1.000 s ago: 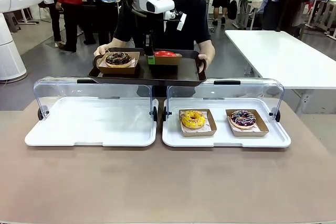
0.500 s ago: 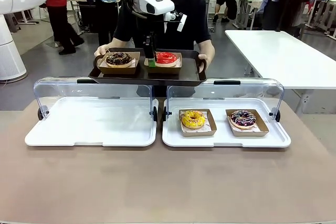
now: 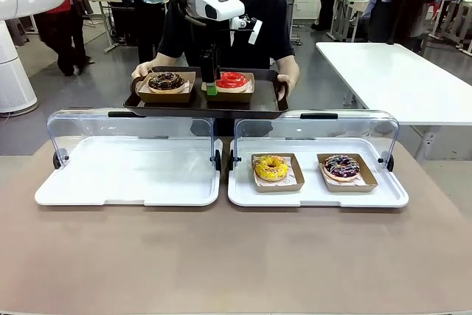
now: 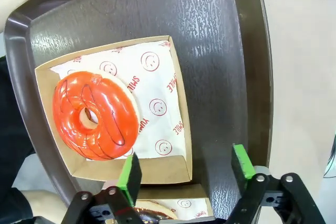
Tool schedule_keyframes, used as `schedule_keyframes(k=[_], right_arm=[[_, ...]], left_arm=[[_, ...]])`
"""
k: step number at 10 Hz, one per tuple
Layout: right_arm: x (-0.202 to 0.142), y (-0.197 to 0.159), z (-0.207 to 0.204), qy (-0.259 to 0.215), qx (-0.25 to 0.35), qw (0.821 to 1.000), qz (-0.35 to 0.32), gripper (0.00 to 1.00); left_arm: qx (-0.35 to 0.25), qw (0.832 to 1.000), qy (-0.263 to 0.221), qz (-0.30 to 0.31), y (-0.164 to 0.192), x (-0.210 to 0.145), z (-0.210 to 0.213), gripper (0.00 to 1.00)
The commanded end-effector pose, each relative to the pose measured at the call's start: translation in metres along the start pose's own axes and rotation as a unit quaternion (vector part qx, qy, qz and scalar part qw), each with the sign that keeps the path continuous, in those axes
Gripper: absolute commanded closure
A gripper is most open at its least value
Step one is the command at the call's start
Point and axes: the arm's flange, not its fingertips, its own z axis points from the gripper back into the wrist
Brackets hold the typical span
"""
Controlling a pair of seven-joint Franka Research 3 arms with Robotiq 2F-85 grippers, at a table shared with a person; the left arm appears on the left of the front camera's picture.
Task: Provide the desired donut to the person.
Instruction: Place the picked Paper togo box onto the Handle tray extended by the person.
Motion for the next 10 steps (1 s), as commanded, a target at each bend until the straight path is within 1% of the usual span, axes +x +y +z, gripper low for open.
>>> schedule_keyframes(k=[1, 4, 5, 6, 7, 8, 10], right_arm=[[0.000, -0.002, -0.001, -0.012, 0.004, 1.000, 0.004, 0.00], [0.000, -0.002, -0.001, -0.012, 0.004, 1.000, 0.004, 0.00], [0.000, -0.002, -0.001, -0.012, 0.004, 1.000, 0.004, 0.00], [0.000, -0.002, -0.001, -0.012, 0.004, 1.000, 0.004, 0.00], [0.000, -0.002, -0.001, -0.012, 0.004, 1.000, 0.004, 0.00], [0.000, -0.002, -0.001, -0.012, 0.004, 1.000, 0.004, 0.00], [0.000, -0.002, -0.001, -0.012, 0.004, 1.000, 0.004, 0.00]], left_arm=[[-0.007, 1.000, -0.012, -0.007, -0.002, -0.002, 0.005, 0.00], [-0.017, 1.000, -0.010, -0.011, 0.001, -0.002, 0.005, 0.00], [-0.014, 1.000, -0.005, -0.017, -0.006, -0.004, 0.007, 0.00], [-0.036, 0.999, 0.008, -0.027, -0.017, -0.013, 0.012, 0.00], [-0.050, 0.997, 0.023, -0.048, -0.032, -0.033, 0.028, 0.00], [-0.045, 0.995, 0.027, -0.083, -0.057, -0.072, 0.052, 0.00], [-0.020, 0.994, 0.026, -0.105, -0.124, -0.149, 0.077, 0.00]])
